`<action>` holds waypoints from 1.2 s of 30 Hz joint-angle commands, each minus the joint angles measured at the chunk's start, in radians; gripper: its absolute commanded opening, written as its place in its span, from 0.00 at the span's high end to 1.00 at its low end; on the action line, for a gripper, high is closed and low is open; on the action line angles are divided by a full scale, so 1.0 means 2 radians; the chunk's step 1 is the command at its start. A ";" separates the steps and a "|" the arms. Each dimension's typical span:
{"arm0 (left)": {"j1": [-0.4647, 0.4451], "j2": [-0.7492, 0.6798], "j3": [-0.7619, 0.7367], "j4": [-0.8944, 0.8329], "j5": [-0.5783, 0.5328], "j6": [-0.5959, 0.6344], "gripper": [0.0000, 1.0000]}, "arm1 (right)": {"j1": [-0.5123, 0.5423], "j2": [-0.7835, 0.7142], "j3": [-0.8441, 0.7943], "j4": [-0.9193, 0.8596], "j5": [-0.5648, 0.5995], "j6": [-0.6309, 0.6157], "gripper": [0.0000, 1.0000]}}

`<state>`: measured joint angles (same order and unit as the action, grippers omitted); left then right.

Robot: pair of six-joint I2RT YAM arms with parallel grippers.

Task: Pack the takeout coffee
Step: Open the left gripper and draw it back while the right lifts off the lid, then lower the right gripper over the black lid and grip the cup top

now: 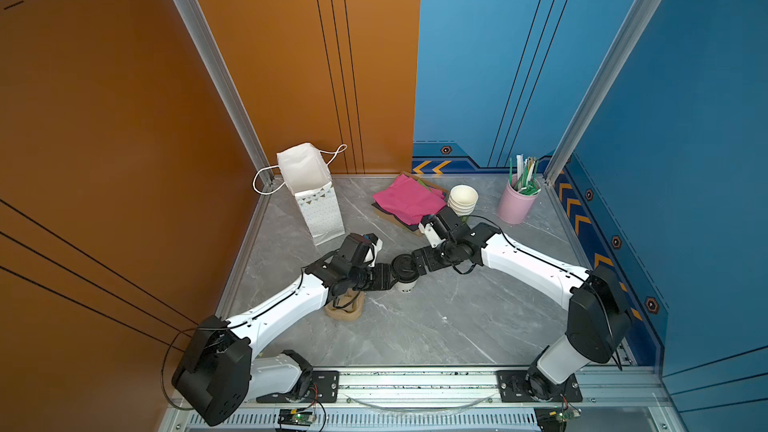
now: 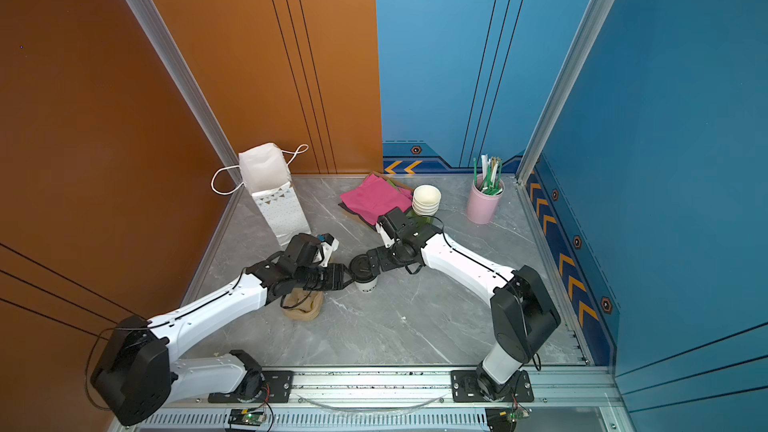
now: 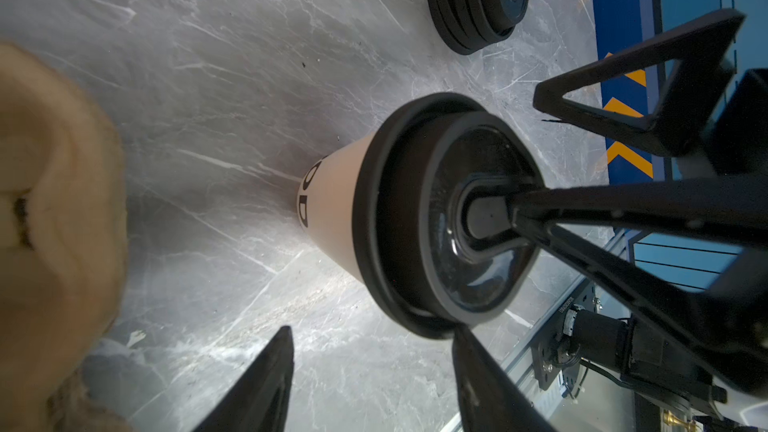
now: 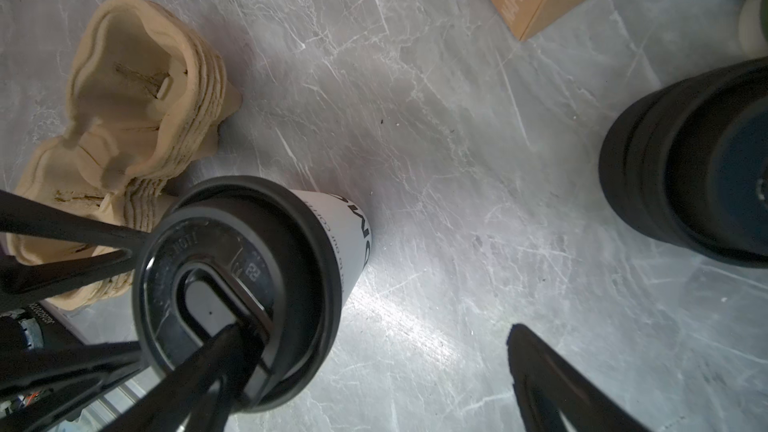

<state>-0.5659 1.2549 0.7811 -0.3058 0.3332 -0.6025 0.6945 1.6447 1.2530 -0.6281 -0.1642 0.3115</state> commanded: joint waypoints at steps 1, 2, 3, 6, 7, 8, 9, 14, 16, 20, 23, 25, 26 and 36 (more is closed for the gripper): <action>0.017 -0.013 0.044 -0.015 0.004 0.018 0.34 | 0.007 0.051 -0.034 -0.098 0.027 -0.026 0.00; 0.023 -0.014 0.054 -0.015 0.006 0.021 0.33 | 0.007 0.051 -0.031 -0.099 0.026 -0.030 0.00; 0.032 -0.012 0.063 -0.015 0.012 0.025 0.33 | 0.007 0.051 -0.028 -0.100 0.026 -0.036 0.00; 0.050 0.004 0.084 -0.015 0.029 0.036 0.33 | -0.010 0.056 -0.013 -0.107 0.027 -0.053 0.00; 0.052 0.010 0.088 -0.015 0.031 0.038 0.33 | -0.010 0.057 -0.009 -0.110 0.027 -0.060 0.00; 0.054 0.016 0.091 -0.015 0.034 0.041 0.33 | -0.011 0.059 -0.003 -0.114 0.028 -0.066 0.01; 0.054 0.022 0.095 -0.015 0.037 0.044 0.33 | -0.011 0.059 0.003 -0.115 0.030 -0.072 0.00; 0.056 0.031 0.093 -0.016 0.036 0.049 0.33 | -0.014 0.059 0.031 -0.121 0.028 -0.087 0.00; 0.056 0.024 0.089 -0.015 0.030 0.052 0.32 | -0.014 0.058 0.047 -0.121 0.021 -0.090 0.00; 0.062 0.004 0.078 -0.015 0.016 0.054 0.29 | -0.014 0.057 0.084 -0.125 0.014 -0.094 0.00; 0.064 -0.014 0.069 -0.015 0.005 0.054 0.26 | -0.017 0.056 0.110 -0.128 0.017 -0.094 0.00; 0.064 -0.026 0.062 -0.015 -0.002 0.054 0.24 | -0.017 0.053 0.125 -0.128 0.019 -0.093 0.00; 0.066 -0.034 0.057 -0.015 -0.007 0.054 0.22 | -0.017 0.049 0.132 -0.128 0.019 -0.094 0.00; 0.090 -0.108 0.016 -0.037 -0.037 0.066 0.07 | 0.028 0.023 0.166 -0.139 0.050 -0.094 0.00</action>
<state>-0.4053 1.0733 0.8375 -0.3408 0.2947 -0.4984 0.7029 1.7191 1.5570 -0.8528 -0.1165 0.1444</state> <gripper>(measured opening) 0.924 0.996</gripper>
